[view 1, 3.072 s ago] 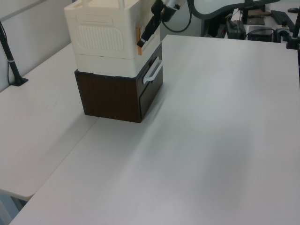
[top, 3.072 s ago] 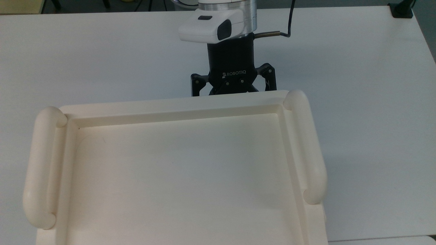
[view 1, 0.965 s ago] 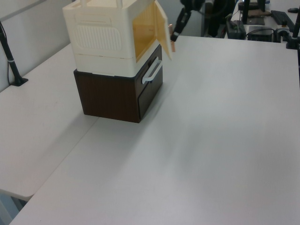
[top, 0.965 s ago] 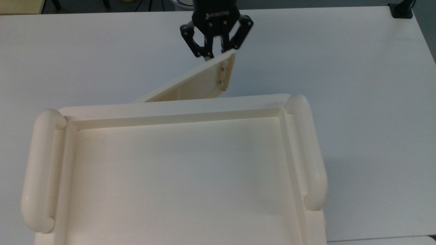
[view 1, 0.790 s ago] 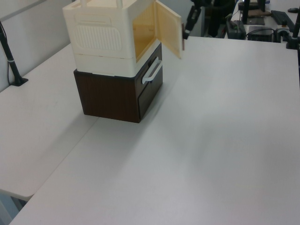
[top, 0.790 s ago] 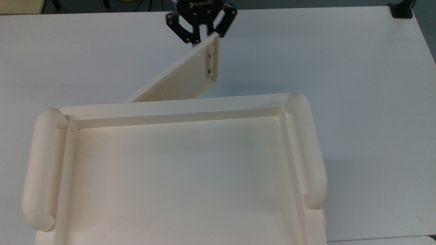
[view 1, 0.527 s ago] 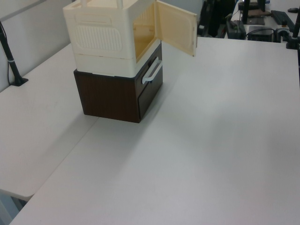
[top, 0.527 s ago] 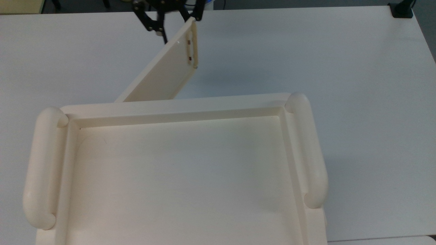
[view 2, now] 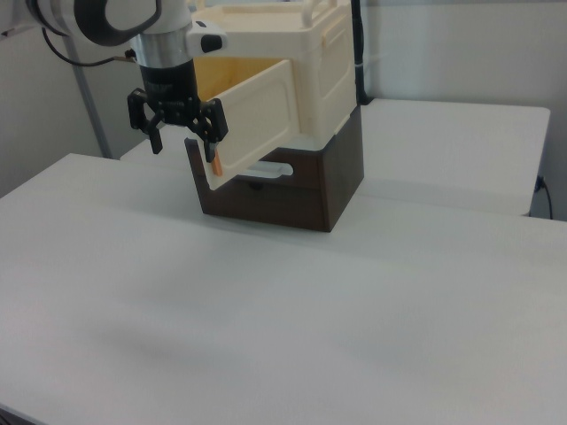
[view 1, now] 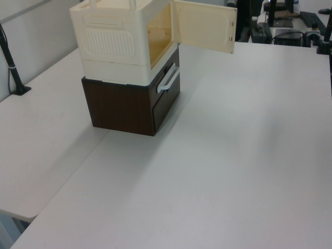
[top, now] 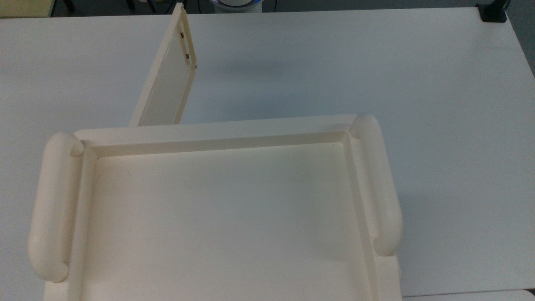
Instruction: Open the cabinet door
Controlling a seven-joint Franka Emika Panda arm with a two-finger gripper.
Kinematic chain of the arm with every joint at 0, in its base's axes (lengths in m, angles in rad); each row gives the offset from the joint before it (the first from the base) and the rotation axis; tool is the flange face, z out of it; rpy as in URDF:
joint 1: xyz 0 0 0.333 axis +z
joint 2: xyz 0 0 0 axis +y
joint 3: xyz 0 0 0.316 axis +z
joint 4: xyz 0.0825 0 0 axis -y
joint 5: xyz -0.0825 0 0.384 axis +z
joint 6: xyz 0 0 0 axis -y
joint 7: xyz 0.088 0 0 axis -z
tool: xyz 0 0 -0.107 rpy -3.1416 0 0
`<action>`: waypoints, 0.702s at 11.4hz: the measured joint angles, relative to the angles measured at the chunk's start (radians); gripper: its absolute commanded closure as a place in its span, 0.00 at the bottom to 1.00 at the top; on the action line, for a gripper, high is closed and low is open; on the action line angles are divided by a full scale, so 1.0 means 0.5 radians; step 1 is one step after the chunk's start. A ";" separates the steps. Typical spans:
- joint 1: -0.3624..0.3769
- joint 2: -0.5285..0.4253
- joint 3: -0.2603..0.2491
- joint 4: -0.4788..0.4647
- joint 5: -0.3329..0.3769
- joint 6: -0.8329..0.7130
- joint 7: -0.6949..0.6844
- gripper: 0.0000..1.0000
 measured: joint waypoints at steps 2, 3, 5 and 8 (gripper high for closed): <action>-0.063 -0.039 -0.003 0.000 -0.038 -0.052 0.005 0.00; -0.085 -0.053 -0.005 0.000 -0.045 -0.054 0.018 0.00; -0.094 -0.069 -0.006 0.012 -0.099 -0.054 0.124 0.00; -0.004 -0.056 0.002 0.031 -0.223 -0.054 0.518 0.00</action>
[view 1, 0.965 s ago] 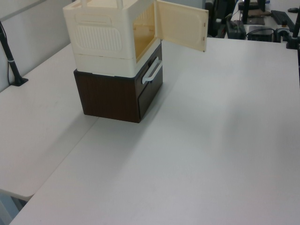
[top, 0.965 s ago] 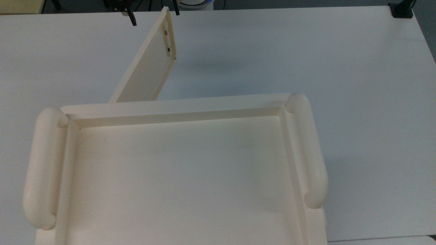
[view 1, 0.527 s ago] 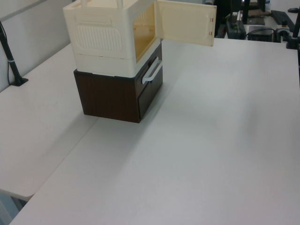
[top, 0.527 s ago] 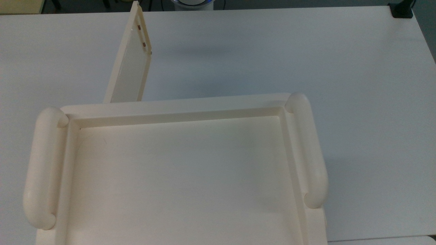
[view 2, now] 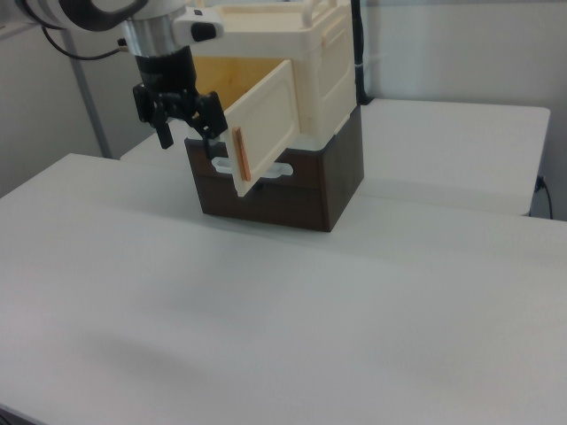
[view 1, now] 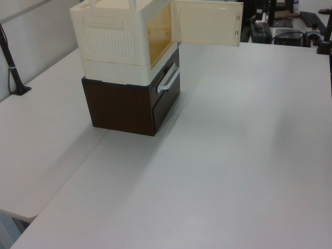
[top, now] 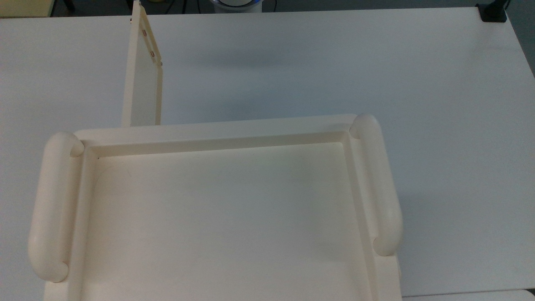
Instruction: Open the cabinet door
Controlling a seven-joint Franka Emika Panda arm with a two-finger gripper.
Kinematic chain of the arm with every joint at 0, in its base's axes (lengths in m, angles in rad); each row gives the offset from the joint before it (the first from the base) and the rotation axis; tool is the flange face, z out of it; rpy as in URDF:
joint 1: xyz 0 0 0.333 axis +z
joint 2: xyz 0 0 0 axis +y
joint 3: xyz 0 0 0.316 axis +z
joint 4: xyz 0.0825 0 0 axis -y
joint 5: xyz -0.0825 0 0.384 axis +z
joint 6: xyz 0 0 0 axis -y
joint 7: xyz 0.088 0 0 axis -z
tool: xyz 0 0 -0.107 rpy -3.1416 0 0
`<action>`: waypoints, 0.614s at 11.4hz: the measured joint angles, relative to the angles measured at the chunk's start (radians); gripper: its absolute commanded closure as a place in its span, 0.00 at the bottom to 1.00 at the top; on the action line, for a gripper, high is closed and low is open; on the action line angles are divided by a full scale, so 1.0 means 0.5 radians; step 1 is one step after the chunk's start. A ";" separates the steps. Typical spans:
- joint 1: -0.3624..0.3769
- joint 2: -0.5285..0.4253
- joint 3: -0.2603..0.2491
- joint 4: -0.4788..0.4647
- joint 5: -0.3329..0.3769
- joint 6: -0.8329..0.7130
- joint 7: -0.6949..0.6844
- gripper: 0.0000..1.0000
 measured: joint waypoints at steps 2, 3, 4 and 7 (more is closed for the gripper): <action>0.094 0.056 0.012 0.042 -0.002 0.000 0.098 0.00; 0.141 0.084 0.016 0.055 -0.001 0.000 0.117 0.00; 0.166 0.103 0.018 0.062 0.028 0.000 0.124 0.00; 0.160 0.115 0.000 0.069 0.156 0.000 0.119 0.00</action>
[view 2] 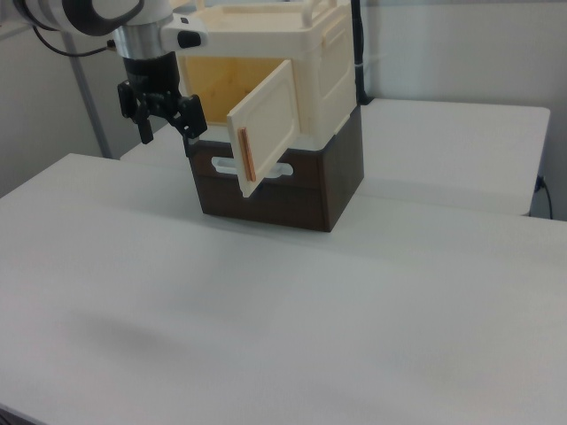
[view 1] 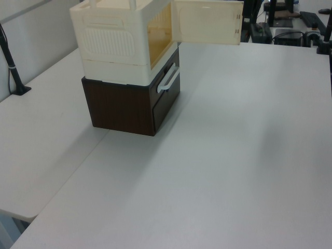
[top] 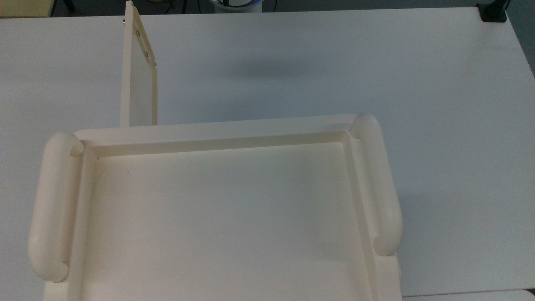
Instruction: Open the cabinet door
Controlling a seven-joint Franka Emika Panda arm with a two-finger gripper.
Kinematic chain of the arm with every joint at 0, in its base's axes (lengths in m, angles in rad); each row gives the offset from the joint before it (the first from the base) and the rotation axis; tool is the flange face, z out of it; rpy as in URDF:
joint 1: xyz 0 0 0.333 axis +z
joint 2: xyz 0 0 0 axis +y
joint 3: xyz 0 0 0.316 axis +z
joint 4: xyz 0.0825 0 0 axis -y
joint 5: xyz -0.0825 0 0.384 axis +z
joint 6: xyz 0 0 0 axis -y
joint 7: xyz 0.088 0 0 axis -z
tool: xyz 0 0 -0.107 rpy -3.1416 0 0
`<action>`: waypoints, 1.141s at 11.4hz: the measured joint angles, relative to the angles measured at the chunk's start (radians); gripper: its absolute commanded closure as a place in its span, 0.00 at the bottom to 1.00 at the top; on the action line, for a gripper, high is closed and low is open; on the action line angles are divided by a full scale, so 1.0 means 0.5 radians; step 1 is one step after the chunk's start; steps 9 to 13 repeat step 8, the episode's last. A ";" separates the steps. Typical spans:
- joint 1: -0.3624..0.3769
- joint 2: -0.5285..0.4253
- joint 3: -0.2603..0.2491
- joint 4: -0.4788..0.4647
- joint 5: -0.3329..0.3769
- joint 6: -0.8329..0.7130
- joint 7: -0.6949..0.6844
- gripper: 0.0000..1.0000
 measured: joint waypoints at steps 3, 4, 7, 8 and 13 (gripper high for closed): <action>-0.004 0.003 -0.020 0.003 0.001 -0.002 -0.060 0.00; -0.004 0.002 -0.029 0.007 0.001 -0.002 -0.068 0.00; -0.004 0.002 -0.040 0.010 0.001 -0.002 -0.070 0.00; -0.004 0.002 -0.040 0.010 0.001 -0.002 -0.070 0.00; -0.004 0.002 -0.040 0.010 0.001 -0.002 -0.070 0.00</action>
